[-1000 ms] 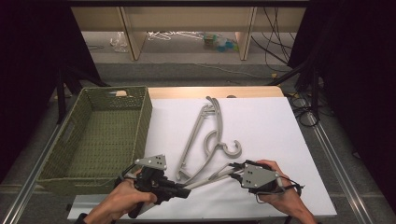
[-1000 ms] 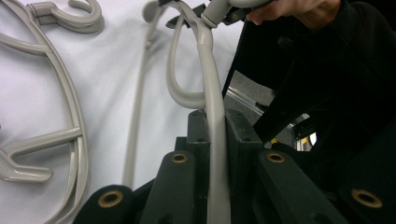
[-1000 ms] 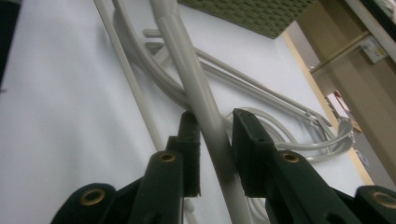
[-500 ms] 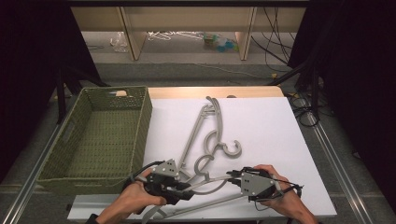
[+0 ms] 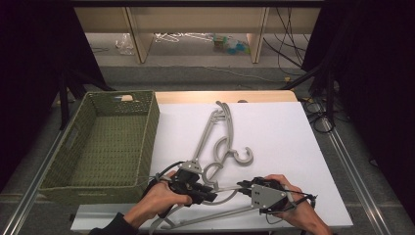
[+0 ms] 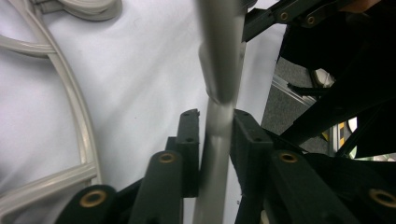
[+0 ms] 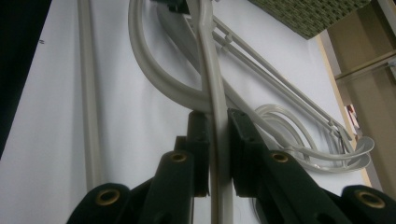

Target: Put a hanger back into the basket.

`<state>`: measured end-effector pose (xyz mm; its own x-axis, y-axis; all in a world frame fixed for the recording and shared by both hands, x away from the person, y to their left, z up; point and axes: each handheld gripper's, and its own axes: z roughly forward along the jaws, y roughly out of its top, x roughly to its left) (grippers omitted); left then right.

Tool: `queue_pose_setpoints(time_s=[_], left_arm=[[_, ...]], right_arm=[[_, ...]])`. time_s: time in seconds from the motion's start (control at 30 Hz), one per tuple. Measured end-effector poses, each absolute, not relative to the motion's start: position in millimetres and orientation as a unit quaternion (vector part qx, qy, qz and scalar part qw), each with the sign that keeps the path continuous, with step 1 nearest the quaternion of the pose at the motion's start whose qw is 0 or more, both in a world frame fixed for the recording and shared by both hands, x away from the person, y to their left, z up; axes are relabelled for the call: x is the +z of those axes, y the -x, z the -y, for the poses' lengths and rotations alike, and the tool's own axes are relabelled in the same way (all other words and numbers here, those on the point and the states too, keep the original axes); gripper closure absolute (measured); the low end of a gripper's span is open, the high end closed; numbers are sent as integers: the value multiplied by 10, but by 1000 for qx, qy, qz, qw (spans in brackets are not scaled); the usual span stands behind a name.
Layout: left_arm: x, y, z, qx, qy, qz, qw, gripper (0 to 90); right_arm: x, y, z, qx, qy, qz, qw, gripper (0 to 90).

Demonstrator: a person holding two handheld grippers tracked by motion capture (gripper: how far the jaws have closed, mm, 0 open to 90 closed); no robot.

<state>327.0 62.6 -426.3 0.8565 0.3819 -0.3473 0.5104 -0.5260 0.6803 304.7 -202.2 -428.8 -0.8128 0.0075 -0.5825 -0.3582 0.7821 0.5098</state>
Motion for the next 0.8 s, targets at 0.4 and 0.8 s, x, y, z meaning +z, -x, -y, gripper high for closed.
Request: queue_pose_setpoints(time_s=[0.4,0.8], left_arm=[[-4162,-3193,-642,-63,-864,-248,433,792],[-3792,-3249,-1006,-12,-837,-289,464,792]], right_arm=[[-4260,-3027,2035,332,52,-898,284,702],[-3858,-2900,2074,452,-157,-826,297,319]])
